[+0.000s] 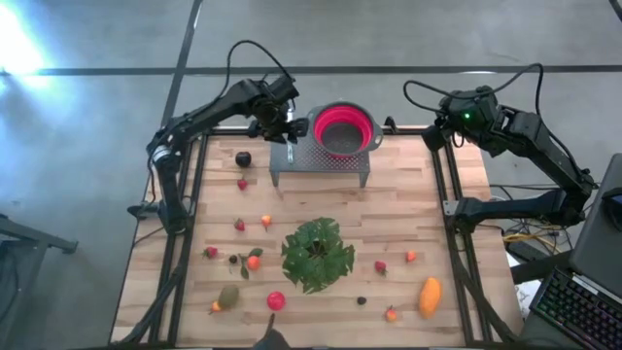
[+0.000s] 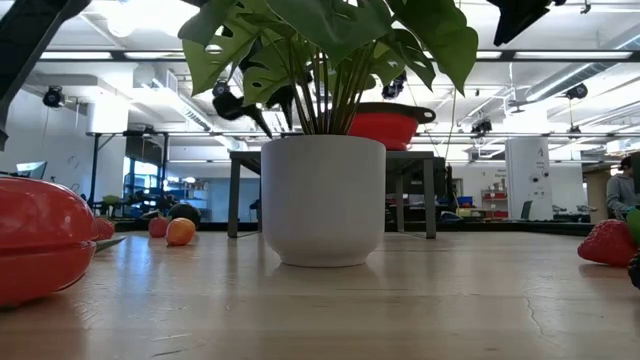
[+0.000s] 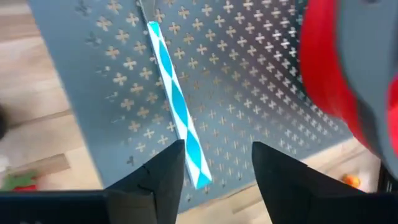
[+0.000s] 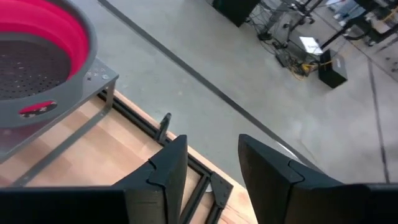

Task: Pick & Place Fruit
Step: Put the orange pear into the red strainer bowl on the shelf

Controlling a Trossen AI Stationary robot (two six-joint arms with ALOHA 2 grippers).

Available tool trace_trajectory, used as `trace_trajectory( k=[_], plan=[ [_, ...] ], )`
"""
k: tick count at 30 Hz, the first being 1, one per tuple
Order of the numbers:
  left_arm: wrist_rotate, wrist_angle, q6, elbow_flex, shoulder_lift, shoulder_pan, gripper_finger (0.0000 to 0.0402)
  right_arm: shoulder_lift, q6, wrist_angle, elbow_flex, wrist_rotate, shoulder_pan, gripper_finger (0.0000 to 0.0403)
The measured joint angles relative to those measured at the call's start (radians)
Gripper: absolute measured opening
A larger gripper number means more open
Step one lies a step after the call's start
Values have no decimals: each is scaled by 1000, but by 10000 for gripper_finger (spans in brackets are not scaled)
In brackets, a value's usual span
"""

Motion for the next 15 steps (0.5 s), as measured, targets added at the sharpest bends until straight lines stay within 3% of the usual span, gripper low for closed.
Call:
trace_trajectory(
  k=[6, 15],
  plan=[
    [-18, -174, 98, 93, -33, 23, 190, 0, -1, -1, 0, -63, 0, 163],
    [-280, -200, 283, 98, -221, -25, 170, 0, 10, -38, -24, -267, 1, 180]
  ],
)
